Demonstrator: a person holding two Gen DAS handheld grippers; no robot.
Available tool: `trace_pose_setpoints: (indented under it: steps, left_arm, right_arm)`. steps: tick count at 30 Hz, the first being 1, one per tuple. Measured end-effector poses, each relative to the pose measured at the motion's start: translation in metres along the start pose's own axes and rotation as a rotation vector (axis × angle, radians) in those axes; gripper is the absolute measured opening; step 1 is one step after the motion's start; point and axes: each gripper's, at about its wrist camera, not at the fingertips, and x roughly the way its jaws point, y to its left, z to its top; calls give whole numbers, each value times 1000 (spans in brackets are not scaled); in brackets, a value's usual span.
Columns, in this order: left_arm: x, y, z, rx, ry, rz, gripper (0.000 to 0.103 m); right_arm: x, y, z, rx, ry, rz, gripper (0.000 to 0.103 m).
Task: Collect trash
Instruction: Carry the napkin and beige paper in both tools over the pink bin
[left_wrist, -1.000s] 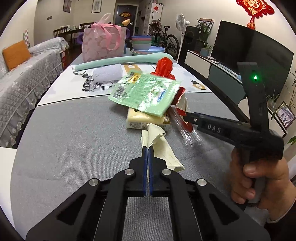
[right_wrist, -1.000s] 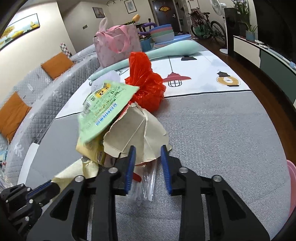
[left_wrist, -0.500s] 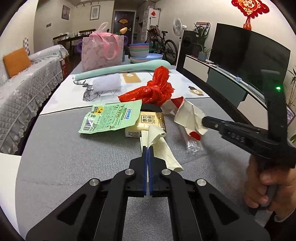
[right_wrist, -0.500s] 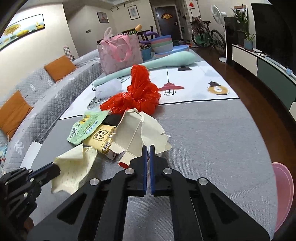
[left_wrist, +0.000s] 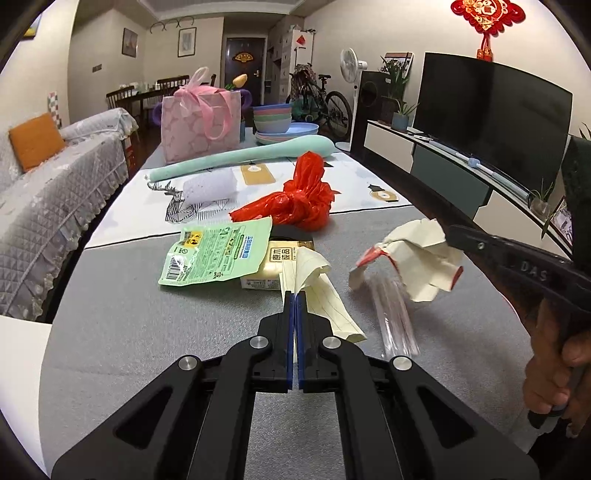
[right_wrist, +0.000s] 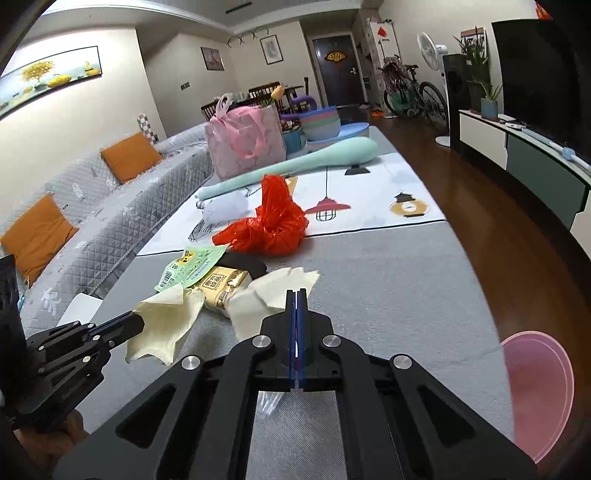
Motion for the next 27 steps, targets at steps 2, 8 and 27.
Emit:
trace_pose_setpoints:
  steps: [2,8,27]
  left_arm:
    - [-1,-2,0,6,-3,2,1]
    - [-5,-8,1,16,-20,9,1]
    - [-17,-41,1,49,-60,-1,1]
  right_arm:
    - [-7,-2,0,-1,-11,3,0]
    - [-29,-5,1,-14,-54,-10,0]
    - [-75,-26,-3,-43,-122,-79,0]
